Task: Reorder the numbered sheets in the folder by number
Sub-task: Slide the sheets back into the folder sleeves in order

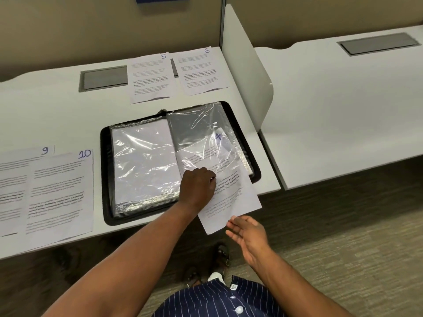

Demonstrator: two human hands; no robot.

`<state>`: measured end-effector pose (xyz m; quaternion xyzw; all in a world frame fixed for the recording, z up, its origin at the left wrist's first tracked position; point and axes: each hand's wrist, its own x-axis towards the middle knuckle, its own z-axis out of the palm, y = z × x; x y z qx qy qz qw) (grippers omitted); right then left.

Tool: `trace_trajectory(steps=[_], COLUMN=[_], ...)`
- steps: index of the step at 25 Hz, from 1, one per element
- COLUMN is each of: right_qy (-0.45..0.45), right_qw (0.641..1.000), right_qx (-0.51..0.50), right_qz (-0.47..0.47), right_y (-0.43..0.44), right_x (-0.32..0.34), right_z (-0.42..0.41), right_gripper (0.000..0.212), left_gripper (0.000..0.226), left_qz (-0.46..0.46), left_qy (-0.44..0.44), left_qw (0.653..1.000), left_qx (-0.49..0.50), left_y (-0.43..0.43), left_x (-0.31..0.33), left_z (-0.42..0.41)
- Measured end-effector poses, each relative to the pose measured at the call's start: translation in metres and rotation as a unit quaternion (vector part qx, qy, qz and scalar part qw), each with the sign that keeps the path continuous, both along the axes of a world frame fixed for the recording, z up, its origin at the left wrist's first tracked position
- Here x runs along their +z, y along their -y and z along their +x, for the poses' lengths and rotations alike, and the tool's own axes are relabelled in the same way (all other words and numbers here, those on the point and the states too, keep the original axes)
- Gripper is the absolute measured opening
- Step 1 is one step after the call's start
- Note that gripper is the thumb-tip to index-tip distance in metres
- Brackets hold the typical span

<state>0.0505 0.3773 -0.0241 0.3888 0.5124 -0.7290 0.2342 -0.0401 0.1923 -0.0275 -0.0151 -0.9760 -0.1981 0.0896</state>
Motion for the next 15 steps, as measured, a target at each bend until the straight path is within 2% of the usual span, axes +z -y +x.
trace_trajectory(steps=[5, 10, 15], right_qy=[-0.017, 0.008, 0.015], right_qw=[1.0, 1.0, 1.0], right_qx=[0.021, 0.027, 0.001], right_qz=[0.012, -0.011, -0.026], right_y=[0.001, -0.014, 0.002], right_x=[0.004, 0.003, -0.001], right_z=[-0.007, 0.014, 0.009], right_gripper=[0.014, 0.01, 0.015], left_gripper=[0.008, 0.011, 0.014], left_qz=[0.001, -0.032, -0.033], left_qy=[-0.011, -0.014, -0.015], left_qw=[1.0, 0.999, 0.998], left_qx=[0.006, -0.037, -0.047], left_y=[0.006, 0.0, -0.002], left_x=[0.001, -0.01, -0.016], left_z=[-0.004, -0.004, -0.003])
